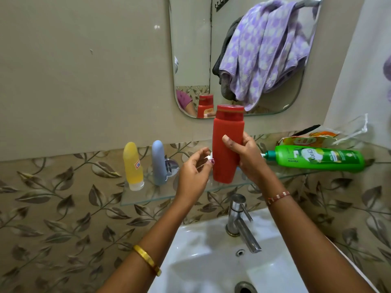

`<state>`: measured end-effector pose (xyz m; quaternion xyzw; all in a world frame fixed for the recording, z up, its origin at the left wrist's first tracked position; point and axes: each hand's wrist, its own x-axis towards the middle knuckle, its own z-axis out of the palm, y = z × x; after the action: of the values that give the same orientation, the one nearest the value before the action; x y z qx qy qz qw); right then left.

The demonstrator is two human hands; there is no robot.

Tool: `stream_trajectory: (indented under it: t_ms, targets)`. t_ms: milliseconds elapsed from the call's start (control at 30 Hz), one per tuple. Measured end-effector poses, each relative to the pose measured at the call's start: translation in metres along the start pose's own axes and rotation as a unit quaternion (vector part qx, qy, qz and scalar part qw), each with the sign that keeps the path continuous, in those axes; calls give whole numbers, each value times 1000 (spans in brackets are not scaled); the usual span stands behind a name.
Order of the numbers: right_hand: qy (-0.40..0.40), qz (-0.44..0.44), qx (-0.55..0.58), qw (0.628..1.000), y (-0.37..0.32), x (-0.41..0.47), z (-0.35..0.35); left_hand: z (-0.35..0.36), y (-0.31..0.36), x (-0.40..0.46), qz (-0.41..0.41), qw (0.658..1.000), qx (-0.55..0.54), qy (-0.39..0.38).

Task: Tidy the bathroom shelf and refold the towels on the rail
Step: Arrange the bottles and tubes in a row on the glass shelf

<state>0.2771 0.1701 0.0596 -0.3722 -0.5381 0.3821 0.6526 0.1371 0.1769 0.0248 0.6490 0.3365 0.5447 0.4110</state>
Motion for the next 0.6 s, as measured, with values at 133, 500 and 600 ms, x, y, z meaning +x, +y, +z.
stream_trajectory:
  t_ms: [133,500,600]
  targets:
    - [-24,-4,15,1000,2,5,3,4,0,9,19,999,18,-38]
    - [-13,-22,-46,999,17,3,9,13,-7,13,112,978,167,61]
    - [-29,-24,-50,998,21,-4,12,13,-9,13,108,976,184,43]
